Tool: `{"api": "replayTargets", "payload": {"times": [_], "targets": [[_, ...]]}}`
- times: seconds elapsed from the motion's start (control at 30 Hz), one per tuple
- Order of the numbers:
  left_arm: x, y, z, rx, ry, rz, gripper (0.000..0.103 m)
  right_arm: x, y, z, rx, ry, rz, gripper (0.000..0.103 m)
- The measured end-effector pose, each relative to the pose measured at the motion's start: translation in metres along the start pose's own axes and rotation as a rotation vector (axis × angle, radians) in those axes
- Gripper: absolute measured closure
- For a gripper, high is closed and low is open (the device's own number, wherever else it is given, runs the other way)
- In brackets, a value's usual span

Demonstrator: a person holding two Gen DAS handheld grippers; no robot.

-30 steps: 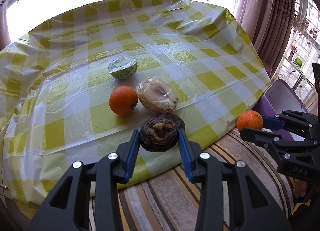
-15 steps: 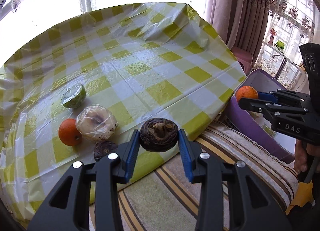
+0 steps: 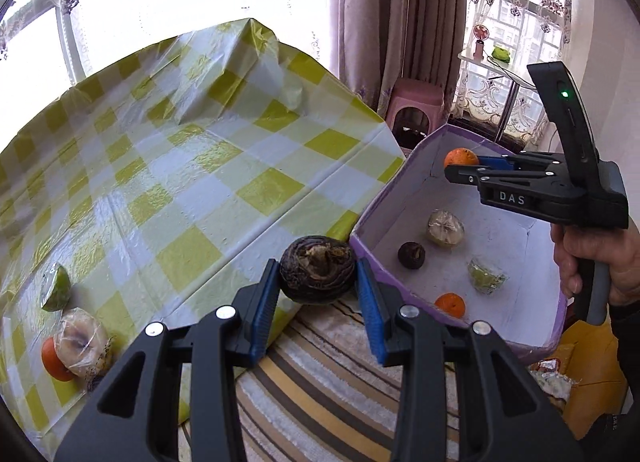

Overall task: Organize fruits
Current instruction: 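Carry the dark item and the orange with both tools over the purple-rimmed box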

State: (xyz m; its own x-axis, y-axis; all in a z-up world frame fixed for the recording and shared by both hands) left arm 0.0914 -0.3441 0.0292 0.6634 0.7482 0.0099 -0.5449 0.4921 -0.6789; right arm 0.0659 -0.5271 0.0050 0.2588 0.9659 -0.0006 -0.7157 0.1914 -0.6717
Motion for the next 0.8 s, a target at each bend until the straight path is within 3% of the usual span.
{"api": "replayTargets", "payload": {"times": [0.2,0.37,0.63,0.8], "targets": [[-0.049,-0.023,-0.036,0.026,0.07,-0.092,0.064,-0.036,-0.01,-0.018,0.01,0.065,-0.076,0.068],[-0.083,-0.024,-0.078,0.109,0.124,-0.153,0.064,-0.053,-0.014,-0.039,0.026,0.098,-0.116,0.068],[-0.106,-0.015,-0.132,0.254,0.129,-0.203,0.064,-0.068,-0.007,-0.071,0.066,0.135,-0.168,0.068],[-0.112,-0.009,-0.158,0.351,0.095,-0.228,0.064,-0.071,0.001,-0.086,0.128,0.146,-0.172,0.068]]}}
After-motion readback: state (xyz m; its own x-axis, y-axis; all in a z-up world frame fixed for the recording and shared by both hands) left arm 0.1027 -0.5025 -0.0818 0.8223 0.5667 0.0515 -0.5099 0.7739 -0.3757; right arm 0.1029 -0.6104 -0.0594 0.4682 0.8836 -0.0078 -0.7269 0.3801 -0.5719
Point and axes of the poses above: each gripper's, at about its wrist camera, not at the fingertips, and z roughly against the way its jaws point, x to its left, y to its underside, the point moved 4 cm from there along -z, roughly the way its jaws point, and after that the axes turned 2 degrees about y, right-handed, at the moved point
